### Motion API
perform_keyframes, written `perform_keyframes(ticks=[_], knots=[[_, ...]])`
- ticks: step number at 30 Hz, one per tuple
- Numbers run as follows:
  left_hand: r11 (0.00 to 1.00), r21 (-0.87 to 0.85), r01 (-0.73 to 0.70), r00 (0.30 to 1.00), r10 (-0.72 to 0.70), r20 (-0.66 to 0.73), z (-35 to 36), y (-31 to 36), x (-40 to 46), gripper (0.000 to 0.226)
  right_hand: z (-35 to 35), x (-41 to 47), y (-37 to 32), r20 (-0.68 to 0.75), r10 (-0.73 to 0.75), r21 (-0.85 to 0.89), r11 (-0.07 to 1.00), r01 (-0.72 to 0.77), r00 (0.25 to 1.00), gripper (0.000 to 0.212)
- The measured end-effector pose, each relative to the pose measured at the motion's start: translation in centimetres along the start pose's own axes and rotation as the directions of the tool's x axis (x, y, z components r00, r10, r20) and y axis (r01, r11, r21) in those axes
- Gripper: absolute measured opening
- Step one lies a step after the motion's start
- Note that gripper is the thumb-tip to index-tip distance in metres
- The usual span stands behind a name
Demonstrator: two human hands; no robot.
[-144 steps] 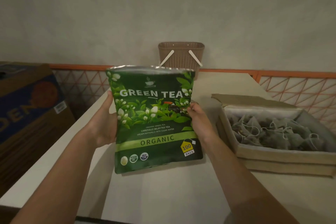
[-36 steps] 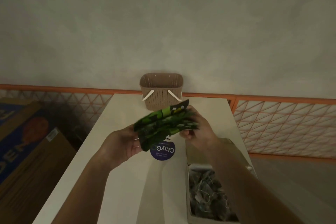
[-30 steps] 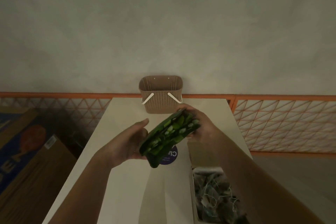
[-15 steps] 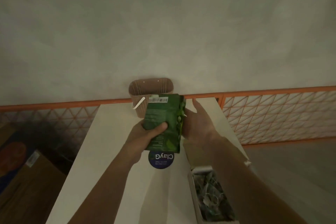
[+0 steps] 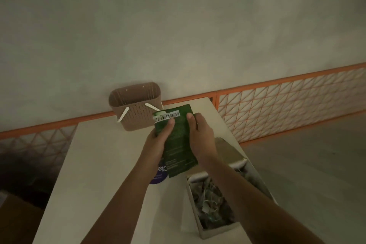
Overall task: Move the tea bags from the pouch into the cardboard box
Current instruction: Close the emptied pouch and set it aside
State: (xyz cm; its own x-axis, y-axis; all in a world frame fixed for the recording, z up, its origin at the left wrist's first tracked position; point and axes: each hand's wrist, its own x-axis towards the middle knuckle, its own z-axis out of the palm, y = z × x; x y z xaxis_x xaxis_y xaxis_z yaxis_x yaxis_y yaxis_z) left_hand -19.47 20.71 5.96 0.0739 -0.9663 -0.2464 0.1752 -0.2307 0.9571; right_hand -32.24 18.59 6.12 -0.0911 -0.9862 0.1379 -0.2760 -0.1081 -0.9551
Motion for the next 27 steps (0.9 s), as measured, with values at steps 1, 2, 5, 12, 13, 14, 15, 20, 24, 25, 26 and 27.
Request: perform_keyframes(ticks=[1, 2, 5, 12, 13, 14, 15, 20, 24, 25, 26, 27], knots=[[1.0, -0.01, 0.016, 0.999, -0.016, -0.041, 0.7, 0.4, 0.2, 0.053, -0.6, 0.0, 0.3, 0.003, 0.007, -0.032, 0.999, -0.007, 1.0, 0.036], [1.0, 0.002, 0.024, 0.997, -0.024, -0.068, 1.5, 0.6, 0.3, 0.048, -1.2, 0.0, 0.5, 0.006, 0.018, -0.053, 0.998, -0.018, 1.0, 0.039], [0.999, 0.009, 0.042, 0.994, -0.041, -0.106, 3.8, 0.3, 0.5, 0.039, -3.2, 0.7, 1.5, 0.021, 0.031, -0.093, 0.995, -0.029, 0.999, 0.044], [0.994, -0.093, -0.056, 0.958, 0.028, -0.285, 9.5, -1.9, 1.8, 0.034, -10.5, 2.8, 3.9, 0.208, 0.104, -0.067, 0.994, -0.092, 0.973, 0.045], [0.991, -0.111, -0.078, 0.95, 0.04, -0.311, 10.7, -2.4, 2.1, 0.033, -11.8, 2.9, 4.4, 0.222, 0.143, -0.025, 0.99, -0.141, 0.964, 0.042], [0.986, -0.133, -0.096, 0.938, 0.045, -0.343, 12.0, -2.8, 2.4, 0.03, -13.2, 3.0, 5.0, 0.236, 0.194, 0.05, 0.976, -0.211, 0.952, 0.037], [0.979, -0.164, -0.117, 0.925, 0.047, -0.378, 13.4, -3.3, 2.6, 0.028, -14.5, 3.0, 5.7, 0.251, 0.252, 0.172, 0.939, -0.299, 0.934, 0.033], [0.904, -0.354, -0.241, 0.856, 0.025, -0.517, 21.6, -5.8, 2.9, 0.023, -20.4, 2.3, 8.5, 0.327, 0.285, 0.551, 0.717, -0.427, 0.901, 0.035], [0.833, -0.449, -0.324, 0.843, 0.038, -0.537, 27.4, -7.1, 1.8, 0.015, -24.4, 2.0, 10.1, 0.349, 0.181, 0.496, 0.797, -0.345, 0.919, 0.034], [0.834, -0.457, -0.309, 0.853, 0.031, -0.52, 28.4, -7.4, 1.4, 0.02, -25.3, 2.2, 10.4, 0.34, 0.166, 0.469, 0.823, -0.32, 0.926, 0.037], [0.835, -0.473, -0.28, 0.865, 0.006, -0.502, 29.4, -7.5, 1.0, 0.027, -26.3, 2.4, 10.7, 0.317, 0.156, 0.43, 0.855, -0.288, 0.936, 0.037], [0.839, -0.486, -0.245, 0.878, -0.021, -0.478, 30.0, -7.7, 0.8, 0.036, -27.2, 2.6, 11.0, 0.286, 0.155, 0.391, 0.882, -0.262, 0.946, 0.034]])
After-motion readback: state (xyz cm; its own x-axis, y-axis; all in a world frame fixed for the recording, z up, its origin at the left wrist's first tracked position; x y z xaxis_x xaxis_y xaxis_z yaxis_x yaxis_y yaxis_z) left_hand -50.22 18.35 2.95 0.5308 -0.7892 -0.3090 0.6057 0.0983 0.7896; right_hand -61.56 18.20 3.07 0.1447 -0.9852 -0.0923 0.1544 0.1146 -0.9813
